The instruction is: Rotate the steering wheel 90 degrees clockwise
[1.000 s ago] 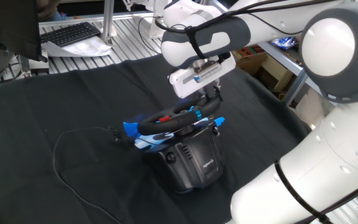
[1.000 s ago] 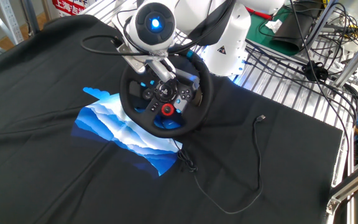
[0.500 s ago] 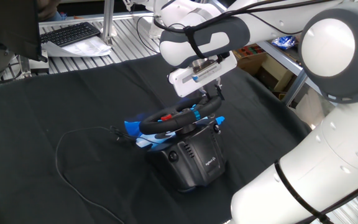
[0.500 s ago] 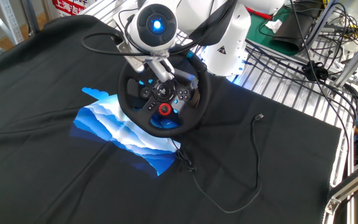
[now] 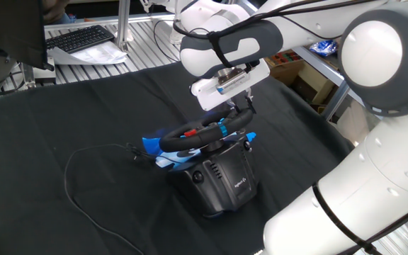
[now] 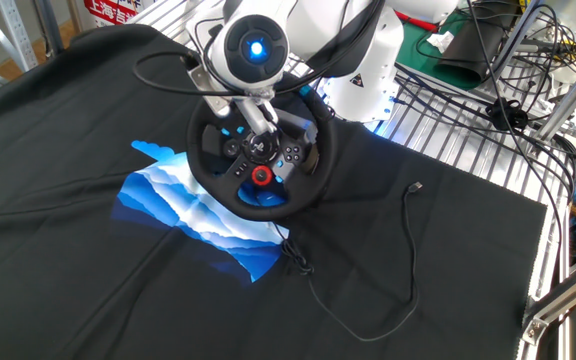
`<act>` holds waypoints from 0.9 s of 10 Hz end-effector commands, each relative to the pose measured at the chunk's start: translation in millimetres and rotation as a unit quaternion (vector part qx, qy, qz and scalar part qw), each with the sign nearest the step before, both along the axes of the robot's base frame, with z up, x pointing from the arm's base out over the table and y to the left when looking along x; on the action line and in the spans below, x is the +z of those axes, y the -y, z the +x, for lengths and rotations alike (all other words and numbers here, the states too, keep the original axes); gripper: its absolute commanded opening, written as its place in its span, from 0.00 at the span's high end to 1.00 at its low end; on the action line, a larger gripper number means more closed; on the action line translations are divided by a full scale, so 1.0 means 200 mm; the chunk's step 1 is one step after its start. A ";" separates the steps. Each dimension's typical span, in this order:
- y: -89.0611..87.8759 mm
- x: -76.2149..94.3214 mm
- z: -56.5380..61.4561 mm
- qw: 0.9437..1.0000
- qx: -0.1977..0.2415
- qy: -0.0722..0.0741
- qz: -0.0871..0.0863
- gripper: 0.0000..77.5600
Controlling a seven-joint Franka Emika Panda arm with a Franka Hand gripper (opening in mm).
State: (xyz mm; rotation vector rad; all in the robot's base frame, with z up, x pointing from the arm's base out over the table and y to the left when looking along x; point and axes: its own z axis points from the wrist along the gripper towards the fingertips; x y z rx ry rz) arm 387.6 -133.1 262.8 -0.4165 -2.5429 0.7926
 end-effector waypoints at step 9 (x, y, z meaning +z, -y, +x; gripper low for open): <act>0.01 0.02 0.01 0.999 -0.021 0.005 -0.039 0.98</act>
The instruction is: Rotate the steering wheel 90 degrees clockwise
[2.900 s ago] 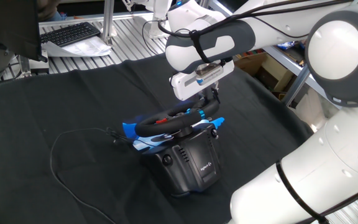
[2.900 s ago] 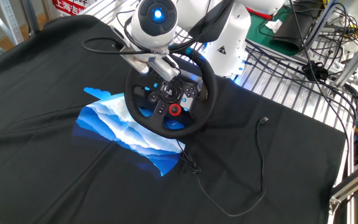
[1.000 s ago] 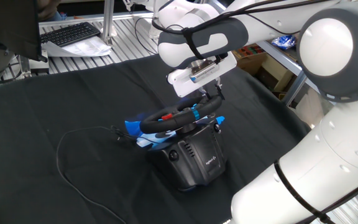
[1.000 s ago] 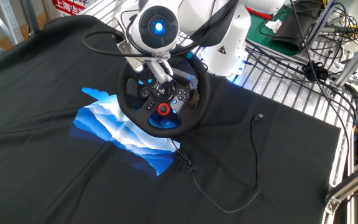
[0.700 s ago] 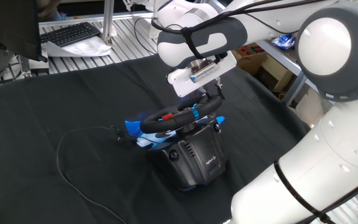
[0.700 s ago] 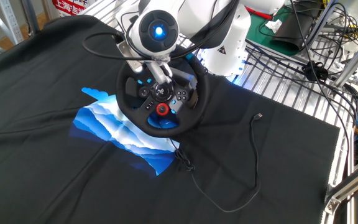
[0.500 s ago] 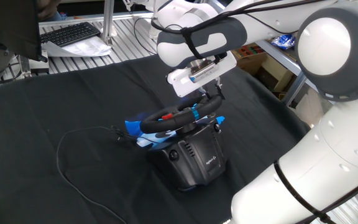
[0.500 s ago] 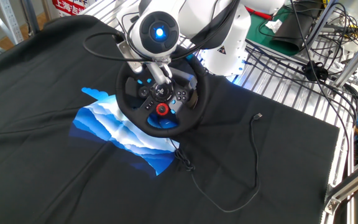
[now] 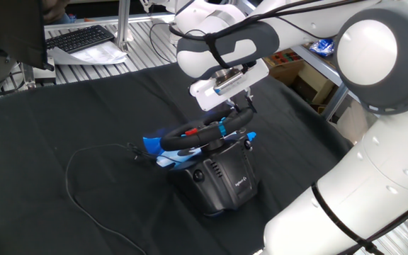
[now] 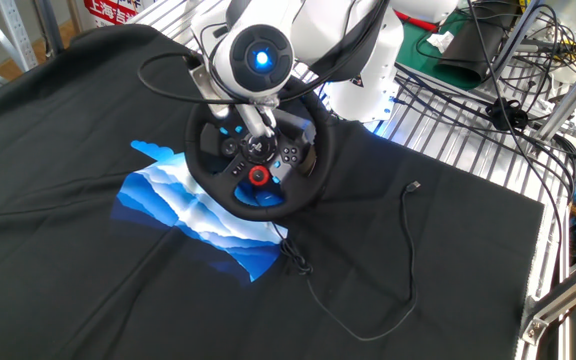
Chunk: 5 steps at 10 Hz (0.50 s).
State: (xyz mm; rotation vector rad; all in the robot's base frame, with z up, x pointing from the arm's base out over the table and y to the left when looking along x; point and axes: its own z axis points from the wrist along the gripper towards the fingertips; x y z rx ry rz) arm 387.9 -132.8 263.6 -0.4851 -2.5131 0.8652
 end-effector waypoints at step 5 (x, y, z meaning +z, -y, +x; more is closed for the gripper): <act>0.01 0.01 0.01 0.998 0.032 -0.015 0.049 0.98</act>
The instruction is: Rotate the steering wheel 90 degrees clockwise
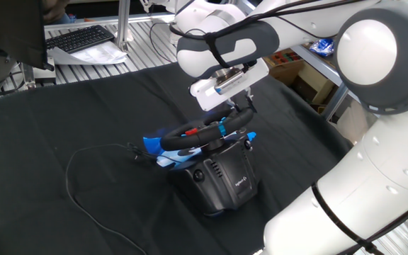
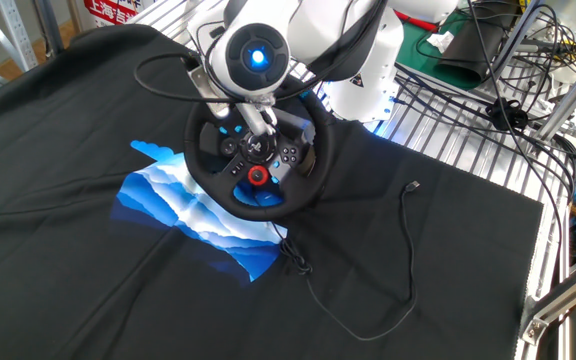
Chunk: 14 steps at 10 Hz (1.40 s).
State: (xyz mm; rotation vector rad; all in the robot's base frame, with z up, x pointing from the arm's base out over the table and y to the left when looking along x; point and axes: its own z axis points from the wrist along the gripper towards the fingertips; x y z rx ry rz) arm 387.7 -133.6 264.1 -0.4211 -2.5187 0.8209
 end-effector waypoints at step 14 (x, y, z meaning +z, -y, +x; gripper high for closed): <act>-0.03 -0.10 0.07 0.994 0.042 0.004 0.098 0.98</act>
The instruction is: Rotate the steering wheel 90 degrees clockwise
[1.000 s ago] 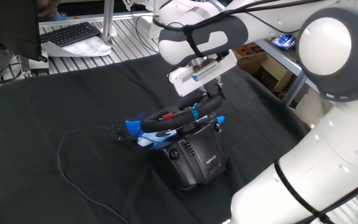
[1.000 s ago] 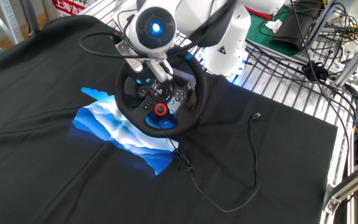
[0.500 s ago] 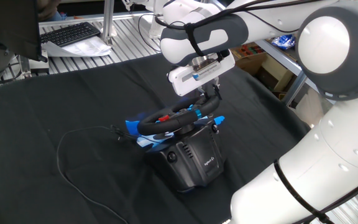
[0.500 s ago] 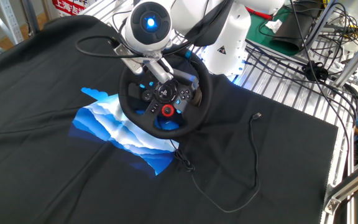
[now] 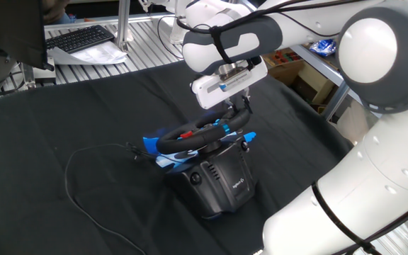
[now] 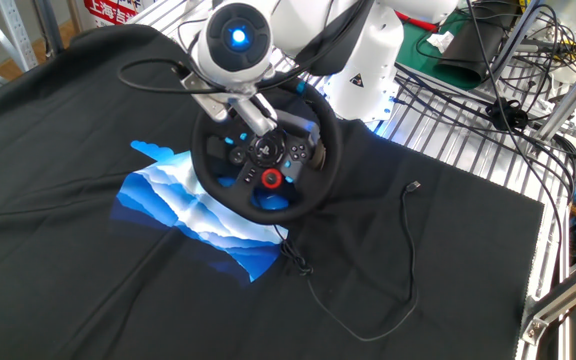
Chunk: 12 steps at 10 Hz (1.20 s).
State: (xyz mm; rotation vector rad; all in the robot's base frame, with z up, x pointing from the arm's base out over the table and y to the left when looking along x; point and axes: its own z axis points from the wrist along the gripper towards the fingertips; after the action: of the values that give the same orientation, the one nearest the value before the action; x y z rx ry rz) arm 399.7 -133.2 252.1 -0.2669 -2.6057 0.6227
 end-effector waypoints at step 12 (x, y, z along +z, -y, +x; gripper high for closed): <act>-0.04 -0.07 0.02 1.000 0.011 -0.004 0.022 0.98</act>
State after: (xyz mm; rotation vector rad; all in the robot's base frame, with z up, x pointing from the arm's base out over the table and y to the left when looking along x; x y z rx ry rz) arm 405.1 -129.6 241.5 -0.2539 -2.6203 0.5887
